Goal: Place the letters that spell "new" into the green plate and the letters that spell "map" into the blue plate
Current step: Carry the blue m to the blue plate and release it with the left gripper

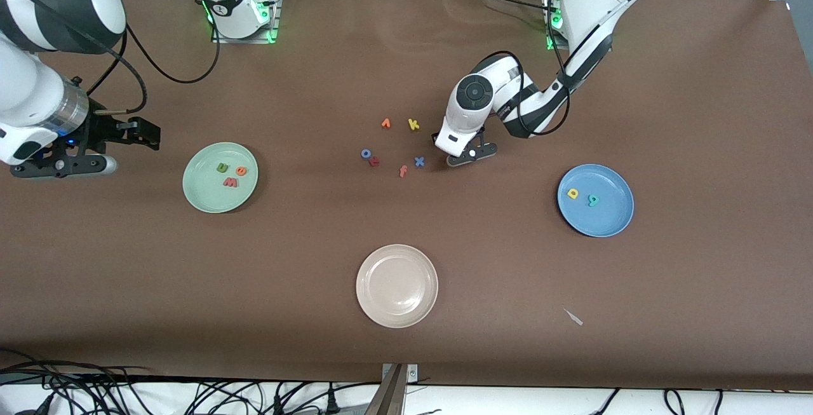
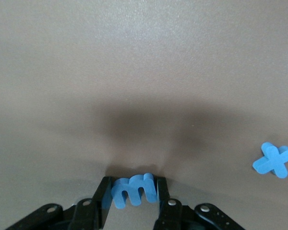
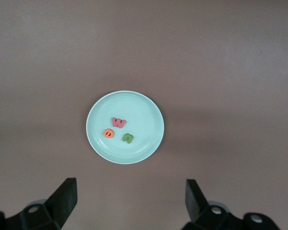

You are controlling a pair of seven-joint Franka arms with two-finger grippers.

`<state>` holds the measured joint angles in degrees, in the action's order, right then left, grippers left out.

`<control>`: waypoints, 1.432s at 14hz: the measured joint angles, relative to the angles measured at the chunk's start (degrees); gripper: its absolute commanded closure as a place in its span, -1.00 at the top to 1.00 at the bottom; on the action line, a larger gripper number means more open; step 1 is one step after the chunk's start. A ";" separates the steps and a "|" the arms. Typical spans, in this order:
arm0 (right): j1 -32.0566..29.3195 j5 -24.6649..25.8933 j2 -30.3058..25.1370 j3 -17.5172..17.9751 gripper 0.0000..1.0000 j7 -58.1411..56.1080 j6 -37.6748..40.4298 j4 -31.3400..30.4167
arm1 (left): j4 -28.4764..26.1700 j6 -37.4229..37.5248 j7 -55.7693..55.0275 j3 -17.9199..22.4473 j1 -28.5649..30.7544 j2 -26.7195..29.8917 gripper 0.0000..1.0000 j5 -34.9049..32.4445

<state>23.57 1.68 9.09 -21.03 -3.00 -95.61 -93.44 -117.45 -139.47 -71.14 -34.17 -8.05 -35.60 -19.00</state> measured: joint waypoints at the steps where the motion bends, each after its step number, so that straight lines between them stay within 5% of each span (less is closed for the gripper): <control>1: -0.22 -0.75 0.33 -0.01 1.00 0.00 0.30 0.00 | 0.03 0.05 0.00 -0.01 -0.02 0.00 -0.42 -0.13; 5: -1.07 -3.44 0.70 2.28 1.00 0.00 0.44 0.49 | 2.82 5.92 2.49 1.01 0.05 -0.33 -0.47 -0.66; 9: -12.12 -3.42 -0.59 14.63 1.00 0.21 1.46 1.62 | 9.02 16.86 14.34 1.63 3.25 -0.54 -0.51 -0.34; 18: -14.00 -1.55 -2.49 15.80 1.00 0.20 6.72 4.65 | 19.54 34.53 57.11 2.18 20.31 -0.60 -0.50 -0.46; 20: -14.57 -1.47 -2.50 15.64 1.00 0.20 7.74 6.35 | 19.54 34.67 64.64 3.60 22.90 -1.15 -0.27 -1.96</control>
<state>8.99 0.21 6.60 -5.39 -2.80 -87.87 -87.08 -97.91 -104.80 -6.50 -30.57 14.85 -36.74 -20.95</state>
